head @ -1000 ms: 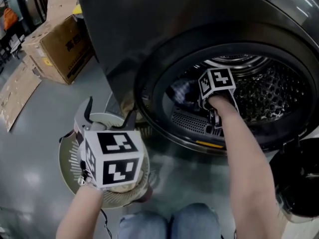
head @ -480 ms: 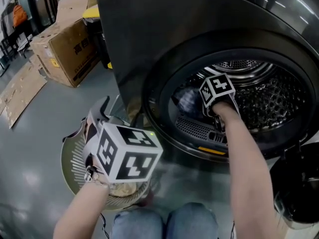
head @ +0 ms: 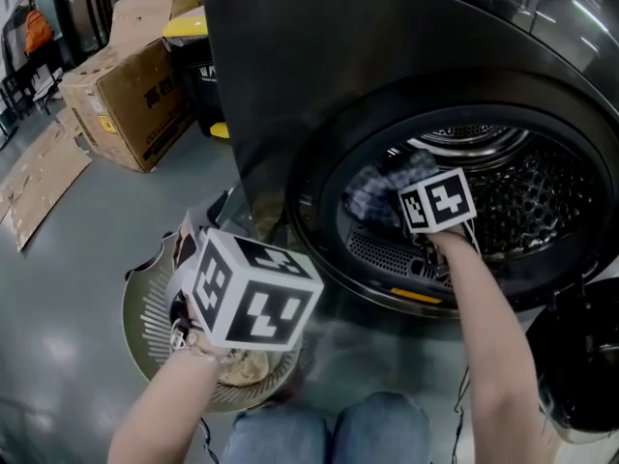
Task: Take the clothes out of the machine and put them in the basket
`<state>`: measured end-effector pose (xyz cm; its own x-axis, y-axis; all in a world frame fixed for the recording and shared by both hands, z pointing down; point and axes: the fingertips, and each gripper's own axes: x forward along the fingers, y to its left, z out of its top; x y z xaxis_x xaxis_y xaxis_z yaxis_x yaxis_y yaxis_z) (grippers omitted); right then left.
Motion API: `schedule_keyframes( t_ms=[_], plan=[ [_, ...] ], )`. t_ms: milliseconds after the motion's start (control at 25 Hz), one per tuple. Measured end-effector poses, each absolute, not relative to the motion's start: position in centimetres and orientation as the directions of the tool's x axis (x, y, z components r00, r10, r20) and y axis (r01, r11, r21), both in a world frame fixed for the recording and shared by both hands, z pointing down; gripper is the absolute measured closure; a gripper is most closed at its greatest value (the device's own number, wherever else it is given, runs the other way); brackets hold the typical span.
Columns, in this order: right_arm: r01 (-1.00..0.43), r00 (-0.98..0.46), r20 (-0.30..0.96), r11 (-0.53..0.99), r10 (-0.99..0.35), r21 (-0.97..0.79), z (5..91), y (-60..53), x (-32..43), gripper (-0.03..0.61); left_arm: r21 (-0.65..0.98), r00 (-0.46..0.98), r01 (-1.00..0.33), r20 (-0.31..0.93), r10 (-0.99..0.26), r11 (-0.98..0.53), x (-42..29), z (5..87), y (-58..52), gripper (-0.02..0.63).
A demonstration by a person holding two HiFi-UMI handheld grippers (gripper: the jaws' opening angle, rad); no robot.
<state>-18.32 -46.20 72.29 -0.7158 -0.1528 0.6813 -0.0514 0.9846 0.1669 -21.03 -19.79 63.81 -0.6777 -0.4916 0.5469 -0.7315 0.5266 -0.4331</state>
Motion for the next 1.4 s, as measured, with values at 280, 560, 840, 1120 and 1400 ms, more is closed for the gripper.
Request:
schedule_keyframes(
  t_ms=[280, 560, 840, 1120, 1400],
  plan=[
    [-0.112, -0.847, 0.479, 0.959, -0.23, 0.261, 68.6, -46.0, -16.3, 0.462, -0.418, -0.666, -0.742, 0.545, -0.509, 0.524, -20.9, 63.9, -19.8, 0.314],
    [-0.152, -0.918, 0.33, 0.963, -0.221, 0.222, 65.0, -44.6, -13.2, 0.462, -0.407, -0.661, -0.747, 0.54, -0.522, 0.525, -21.0, 64.0, -19.8, 0.313],
    [-0.134, -0.941, 0.269, 0.958, -0.203, 0.255, 61.9, -41.3, -10.6, 0.462, -0.382, -0.649, -0.758, 0.526, -0.55, 0.529, -21.1, 64.1, -19.7, 0.31],
    [-0.128, -0.943, 0.27, 0.962, -0.193, 0.242, 59.6, -38.5, -8.3, 0.462, -0.368, -0.66, -0.746, 0.518, -0.544, 0.555, -21.3, 63.7, -19.2, 0.244],
    [-0.107, -0.939, 0.283, 0.951, -0.193, 0.291, 57.9, -35.6, -6.4, 0.462, -0.325, -0.649, -0.751, 0.524, -0.552, 0.575, -21.7, 63.2, -18.0, 0.241]
  ],
)
